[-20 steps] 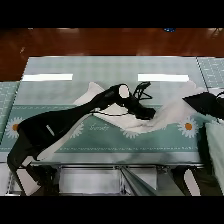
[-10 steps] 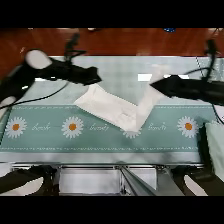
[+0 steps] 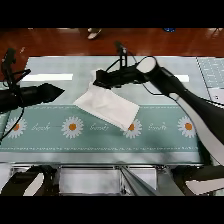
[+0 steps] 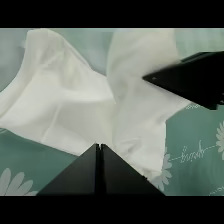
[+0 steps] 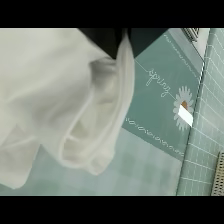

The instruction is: Fold the shirts.

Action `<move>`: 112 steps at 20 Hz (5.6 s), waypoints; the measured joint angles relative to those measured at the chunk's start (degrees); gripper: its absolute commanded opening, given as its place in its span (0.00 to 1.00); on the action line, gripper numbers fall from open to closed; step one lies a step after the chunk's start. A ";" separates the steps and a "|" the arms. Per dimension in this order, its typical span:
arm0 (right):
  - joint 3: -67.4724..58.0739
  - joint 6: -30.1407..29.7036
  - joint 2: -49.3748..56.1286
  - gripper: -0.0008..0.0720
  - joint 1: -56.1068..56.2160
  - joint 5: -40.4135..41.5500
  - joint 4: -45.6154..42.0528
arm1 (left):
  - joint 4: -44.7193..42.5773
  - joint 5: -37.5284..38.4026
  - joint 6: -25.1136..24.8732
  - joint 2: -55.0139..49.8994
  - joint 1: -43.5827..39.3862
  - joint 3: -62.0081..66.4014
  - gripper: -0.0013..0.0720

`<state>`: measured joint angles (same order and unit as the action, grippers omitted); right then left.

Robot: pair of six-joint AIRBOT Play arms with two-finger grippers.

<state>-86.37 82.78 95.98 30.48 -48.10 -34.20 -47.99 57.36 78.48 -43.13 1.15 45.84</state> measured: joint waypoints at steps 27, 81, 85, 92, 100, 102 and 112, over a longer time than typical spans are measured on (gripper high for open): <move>39.76 21.53 -46.40 0.58 -29.79 -14.27 -40.52 | -5.62 4.24 -1.33 2.95 18.84 -7.19 0.05; -27.67 21.14 -28.41 0.05 -67.87 -52.81 -25.90 | -2.93 -3.26 -2.82 1.84 14.08 -15.32 0.05; -21.70 23.10 -33.90 0.05 -76.63 -56.52 -28.63 | -1.16 -6.99 -2.93 1.84 13.60 -15.32 0.05; 1.05 15.80 -46.97 0.05 -93.68 -57.18 -35.32 | 0.07 -10.36 -5.25 1.01 8.76 -15.34 0.05; 21.88 13.92 -60.52 0.57 -105.28 -57.90 -55.08 | 0.42 -14.97 -5.79 -2.47 7.82 -15.34 0.05; 23.87 14.84 -61.68 0.57 -105.81 -57.99 -59.01 | 0.48 -15.69 -5.84 -3.45 7.74 -15.34 0.05; 18.03 13.40 -53.18 0.05 -101.53 -48.37 -27.17 | 2.08 -11.43 -9.20 -12.39 7.08 1.05 0.05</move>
<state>-68.34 96.18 42.81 -71.05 -96.47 -61.36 -45.91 45.93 69.28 -55.53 8.23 46.89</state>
